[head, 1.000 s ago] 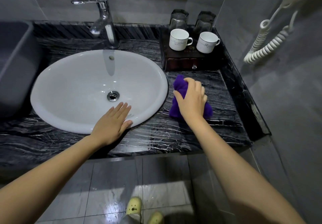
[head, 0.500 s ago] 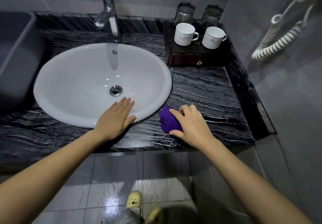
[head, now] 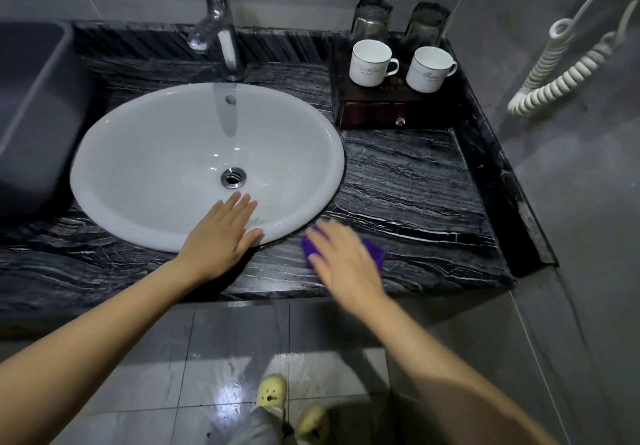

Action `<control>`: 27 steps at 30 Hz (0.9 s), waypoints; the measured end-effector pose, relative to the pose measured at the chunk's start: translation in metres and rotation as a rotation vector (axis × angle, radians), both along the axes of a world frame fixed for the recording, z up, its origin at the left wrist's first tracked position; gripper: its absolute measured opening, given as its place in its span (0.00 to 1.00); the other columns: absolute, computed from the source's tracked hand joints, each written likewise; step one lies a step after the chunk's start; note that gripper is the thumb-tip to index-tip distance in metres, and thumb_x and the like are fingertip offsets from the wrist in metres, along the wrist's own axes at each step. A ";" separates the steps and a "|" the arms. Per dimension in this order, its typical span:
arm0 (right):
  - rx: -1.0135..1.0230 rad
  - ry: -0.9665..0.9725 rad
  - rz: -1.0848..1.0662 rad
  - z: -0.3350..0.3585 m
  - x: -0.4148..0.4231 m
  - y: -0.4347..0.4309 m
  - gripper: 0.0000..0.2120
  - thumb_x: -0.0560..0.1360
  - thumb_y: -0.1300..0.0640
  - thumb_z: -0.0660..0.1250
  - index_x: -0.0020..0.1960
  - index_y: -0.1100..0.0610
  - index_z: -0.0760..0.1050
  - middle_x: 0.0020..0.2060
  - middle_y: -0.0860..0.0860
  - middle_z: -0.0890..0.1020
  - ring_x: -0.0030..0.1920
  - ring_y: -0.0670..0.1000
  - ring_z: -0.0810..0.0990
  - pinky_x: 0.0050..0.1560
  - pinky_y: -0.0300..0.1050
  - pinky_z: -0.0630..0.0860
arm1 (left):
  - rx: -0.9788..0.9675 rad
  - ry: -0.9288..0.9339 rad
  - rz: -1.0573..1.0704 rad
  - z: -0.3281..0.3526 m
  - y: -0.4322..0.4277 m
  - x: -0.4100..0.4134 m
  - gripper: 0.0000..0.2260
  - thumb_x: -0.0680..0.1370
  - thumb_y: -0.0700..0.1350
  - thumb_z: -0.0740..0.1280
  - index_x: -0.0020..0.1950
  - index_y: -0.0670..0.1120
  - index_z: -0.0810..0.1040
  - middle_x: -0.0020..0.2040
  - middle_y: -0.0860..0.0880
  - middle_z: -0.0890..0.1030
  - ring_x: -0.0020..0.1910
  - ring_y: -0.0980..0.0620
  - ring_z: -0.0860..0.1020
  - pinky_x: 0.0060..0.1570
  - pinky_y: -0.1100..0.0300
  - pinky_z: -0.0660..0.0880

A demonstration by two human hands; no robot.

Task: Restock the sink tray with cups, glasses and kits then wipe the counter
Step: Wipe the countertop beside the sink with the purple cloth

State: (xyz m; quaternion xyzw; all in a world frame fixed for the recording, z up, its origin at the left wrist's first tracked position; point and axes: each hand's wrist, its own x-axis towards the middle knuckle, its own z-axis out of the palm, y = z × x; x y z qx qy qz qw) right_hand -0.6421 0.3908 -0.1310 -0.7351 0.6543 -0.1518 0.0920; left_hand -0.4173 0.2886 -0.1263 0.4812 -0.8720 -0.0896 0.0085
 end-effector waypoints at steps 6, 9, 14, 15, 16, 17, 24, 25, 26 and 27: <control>0.145 0.005 -0.294 0.011 -0.071 -0.047 0.24 0.82 0.49 0.51 0.75 0.54 0.58 0.76 0.52 0.60 0.77 0.54 0.52 0.77 0.52 0.48 | -0.011 -0.045 0.027 0.000 0.003 0.026 0.46 0.70 0.69 0.29 0.73 0.42 0.60 0.75 0.44 0.60 0.76 0.47 0.54 0.74 0.52 0.48; 0.134 0.004 -0.367 0.007 -0.071 -0.057 0.23 0.82 0.50 0.50 0.75 0.56 0.58 0.76 0.53 0.60 0.77 0.55 0.53 0.77 0.51 0.49 | -0.035 -0.045 0.030 0.002 0.005 0.022 0.44 0.71 0.68 0.29 0.73 0.42 0.60 0.75 0.43 0.60 0.76 0.46 0.54 0.74 0.52 0.49; 0.107 0.006 -0.384 0.004 -0.027 -0.033 0.25 0.81 0.51 0.47 0.76 0.59 0.56 0.76 0.55 0.60 0.77 0.55 0.55 0.77 0.51 0.50 | -0.038 -0.062 0.031 0.003 0.008 0.022 0.41 0.74 0.66 0.32 0.73 0.41 0.60 0.75 0.42 0.61 0.75 0.45 0.55 0.73 0.49 0.52; 0.114 0.008 -0.387 0.003 -0.012 -0.027 0.26 0.81 0.51 0.46 0.76 0.60 0.56 0.76 0.56 0.59 0.77 0.56 0.55 0.77 0.52 0.50 | -0.031 -0.063 0.027 0.003 0.008 0.022 0.40 0.74 0.65 0.32 0.73 0.40 0.60 0.75 0.42 0.62 0.75 0.45 0.56 0.73 0.49 0.52; 0.118 0.013 -0.392 0.004 0.005 -0.021 0.27 0.80 0.50 0.44 0.75 0.60 0.56 0.76 0.57 0.60 0.76 0.56 0.55 0.77 0.52 0.51 | -0.026 -0.063 0.026 0.004 0.008 0.022 0.40 0.74 0.65 0.32 0.73 0.40 0.60 0.74 0.42 0.62 0.75 0.45 0.56 0.73 0.49 0.52; 0.125 0.014 -0.397 0.005 0.023 -0.015 0.30 0.78 0.48 0.41 0.75 0.61 0.56 0.76 0.57 0.60 0.76 0.57 0.56 0.77 0.53 0.51 | -0.024 -0.061 0.026 0.003 0.008 0.022 0.40 0.74 0.65 0.32 0.73 0.40 0.60 0.74 0.42 0.62 0.75 0.45 0.56 0.73 0.49 0.52; 0.301 -0.098 -0.457 0.007 0.151 0.003 0.32 0.73 0.48 0.48 0.70 0.64 0.66 0.71 0.60 0.69 0.72 0.57 0.67 0.71 0.56 0.55 | 0.009 -0.019 0.013 0.001 0.005 0.025 0.41 0.72 0.67 0.33 0.75 0.43 0.55 0.76 0.45 0.57 0.76 0.48 0.50 0.74 0.52 0.46; 0.327 -0.141 -0.468 0.011 0.161 0.002 0.32 0.72 0.48 0.49 0.70 0.64 0.66 0.71 0.60 0.69 0.72 0.58 0.67 0.70 0.55 0.55 | 0.040 0.002 0.011 0.003 0.004 0.026 0.39 0.72 0.66 0.36 0.75 0.43 0.54 0.77 0.45 0.56 0.77 0.49 0.49 0.74 0.53 0.44; 0.332 -0.183 -0.479 0.014 0.166 0.002 0.33 0.71 0.48 0.49 0.70 0.65 0.66 0.71 0.61 0.68 0.72 0.58 0.67 0.69 0.54 0.54 | 0.077 0.051 0.011 0.006 0.004 0.027 0.37 0.73 0.63 0.39 0.75 0.43 0.55 0.77 0.45 0.56 0.77 0.49 0.49 0.74 0.54 0.44; 0.320 -0.229 -0.488 0.018 0.168 0.003 0.34 0.71 0.48 0.48 0.71 0.65 0.64 0.72 0.61 0.66 0.73 0.58 0.65 0.71 0.54 0.52 | 0.116 0.130 0.021 0.010 0.005 0.027 0.35 0.73 0.61 0.41 0.74 0.43 0.56 0.76 0.45 0.57 0.76 0.48 0.50 0.73 0.55 0.44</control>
